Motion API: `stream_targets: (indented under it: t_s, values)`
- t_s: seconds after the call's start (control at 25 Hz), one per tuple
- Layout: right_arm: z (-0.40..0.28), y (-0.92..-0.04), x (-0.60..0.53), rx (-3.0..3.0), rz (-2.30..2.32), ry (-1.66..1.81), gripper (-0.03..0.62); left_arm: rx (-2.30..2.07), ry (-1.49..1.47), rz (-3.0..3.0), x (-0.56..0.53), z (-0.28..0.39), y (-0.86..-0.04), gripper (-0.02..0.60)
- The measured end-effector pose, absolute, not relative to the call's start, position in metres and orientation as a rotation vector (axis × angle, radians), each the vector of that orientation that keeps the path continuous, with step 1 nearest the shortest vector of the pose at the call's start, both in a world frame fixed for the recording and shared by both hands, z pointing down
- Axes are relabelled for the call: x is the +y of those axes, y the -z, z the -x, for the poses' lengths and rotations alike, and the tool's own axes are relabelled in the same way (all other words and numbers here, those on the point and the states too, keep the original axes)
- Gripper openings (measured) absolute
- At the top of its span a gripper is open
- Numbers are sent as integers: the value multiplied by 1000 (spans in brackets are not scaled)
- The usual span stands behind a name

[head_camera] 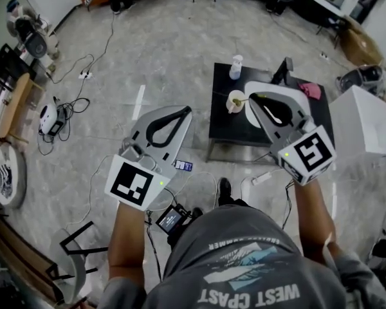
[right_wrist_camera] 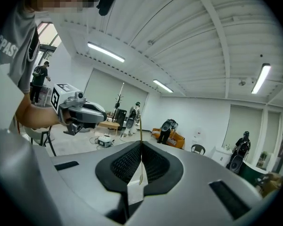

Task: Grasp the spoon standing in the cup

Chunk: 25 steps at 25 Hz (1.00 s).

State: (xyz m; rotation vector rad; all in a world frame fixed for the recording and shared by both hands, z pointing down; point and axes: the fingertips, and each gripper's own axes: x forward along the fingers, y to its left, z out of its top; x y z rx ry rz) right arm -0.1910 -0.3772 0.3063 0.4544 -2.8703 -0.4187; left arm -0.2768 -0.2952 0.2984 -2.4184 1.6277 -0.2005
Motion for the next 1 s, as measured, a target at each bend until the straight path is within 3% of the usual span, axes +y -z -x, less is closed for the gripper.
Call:
stream_targets:
  t_s: [1.0]
  values:
    - [171, -291, -334, -2852, -572, 446, 34, 1547, 169, 2481, -274, 271, -296, 2]
